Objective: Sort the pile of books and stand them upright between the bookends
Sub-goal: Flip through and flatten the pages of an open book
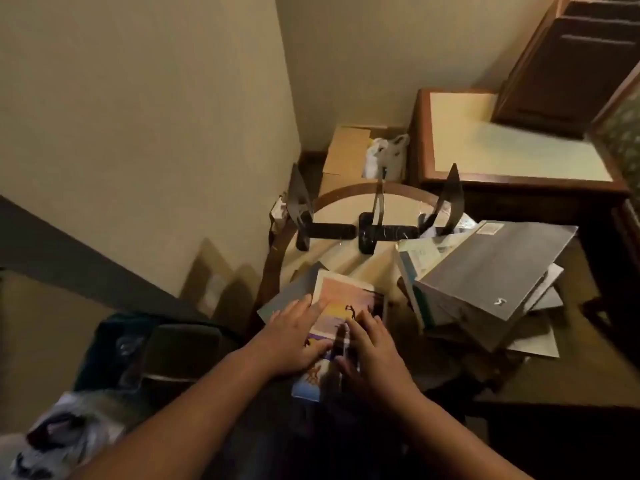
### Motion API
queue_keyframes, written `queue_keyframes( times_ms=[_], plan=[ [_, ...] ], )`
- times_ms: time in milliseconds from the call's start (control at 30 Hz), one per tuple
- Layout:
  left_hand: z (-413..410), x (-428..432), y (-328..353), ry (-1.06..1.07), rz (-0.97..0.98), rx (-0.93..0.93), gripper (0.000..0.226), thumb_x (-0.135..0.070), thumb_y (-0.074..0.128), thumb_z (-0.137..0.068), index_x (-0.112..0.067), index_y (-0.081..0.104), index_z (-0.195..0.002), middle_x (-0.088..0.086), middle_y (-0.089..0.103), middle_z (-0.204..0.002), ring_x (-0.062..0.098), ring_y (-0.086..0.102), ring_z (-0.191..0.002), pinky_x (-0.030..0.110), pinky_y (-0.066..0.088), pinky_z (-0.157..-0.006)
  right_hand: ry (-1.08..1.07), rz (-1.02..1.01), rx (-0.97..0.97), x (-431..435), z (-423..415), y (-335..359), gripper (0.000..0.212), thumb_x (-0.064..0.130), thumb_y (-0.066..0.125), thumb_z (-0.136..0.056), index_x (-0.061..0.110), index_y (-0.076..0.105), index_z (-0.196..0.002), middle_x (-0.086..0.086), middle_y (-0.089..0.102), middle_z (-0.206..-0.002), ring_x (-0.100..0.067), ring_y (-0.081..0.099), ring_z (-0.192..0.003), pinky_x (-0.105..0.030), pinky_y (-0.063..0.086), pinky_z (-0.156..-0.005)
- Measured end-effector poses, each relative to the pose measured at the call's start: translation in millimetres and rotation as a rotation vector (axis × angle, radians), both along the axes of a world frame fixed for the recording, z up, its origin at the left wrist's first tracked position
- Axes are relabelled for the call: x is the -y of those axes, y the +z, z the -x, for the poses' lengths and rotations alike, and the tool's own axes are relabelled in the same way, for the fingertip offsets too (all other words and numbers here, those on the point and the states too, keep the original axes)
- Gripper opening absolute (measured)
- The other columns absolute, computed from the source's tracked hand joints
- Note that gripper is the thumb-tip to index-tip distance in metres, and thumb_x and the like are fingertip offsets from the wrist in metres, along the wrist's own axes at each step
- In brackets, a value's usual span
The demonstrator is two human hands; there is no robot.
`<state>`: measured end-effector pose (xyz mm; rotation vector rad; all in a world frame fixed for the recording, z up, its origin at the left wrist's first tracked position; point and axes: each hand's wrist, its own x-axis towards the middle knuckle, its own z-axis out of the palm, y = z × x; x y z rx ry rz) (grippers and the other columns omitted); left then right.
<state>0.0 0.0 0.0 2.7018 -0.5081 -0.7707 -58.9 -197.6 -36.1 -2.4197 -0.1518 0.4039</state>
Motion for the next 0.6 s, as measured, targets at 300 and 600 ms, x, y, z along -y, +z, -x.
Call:
queue_keyframes(
  times_ms=[300,600],
  plan=[
    [26.0,-18.1,-83.8,0.145,0.178,0.290,0.087,-0.081,0.025,-0.083,-0.038,-0.001,-0.155,0.006,0.014,-0.163,0.027,0.014,-0.149,0.056,0.020,-0.118,0.014,0.016,0.320,-14.8,1.0,-77.8,0.085,0.079,0.024,-0.086,0.033,0.018,-0.157,0.001,-0.007,-0.166,-0.017,-0.020,-0.150,-0.034,-0.009,-0.119],
    [63.5,-25.3,-78.3,0.299,0.462,0.474,0.070,-0.037,0.060,-0.092,-0.016,0.030,-0.152,0.007,0.035,-0.155,0.022,0.038,-0.139,0.037,0.040,-0.110,0.113,0.255,0.264,-27.2,-14.7,-56.0,0.074,0.066,0.039,-0.095,0.040,0.008,-0.157,0.006,-0.007,-0.166,-0.020,-0.013,-0.152,-0.040,-0.008,-0.119]
  ],
)
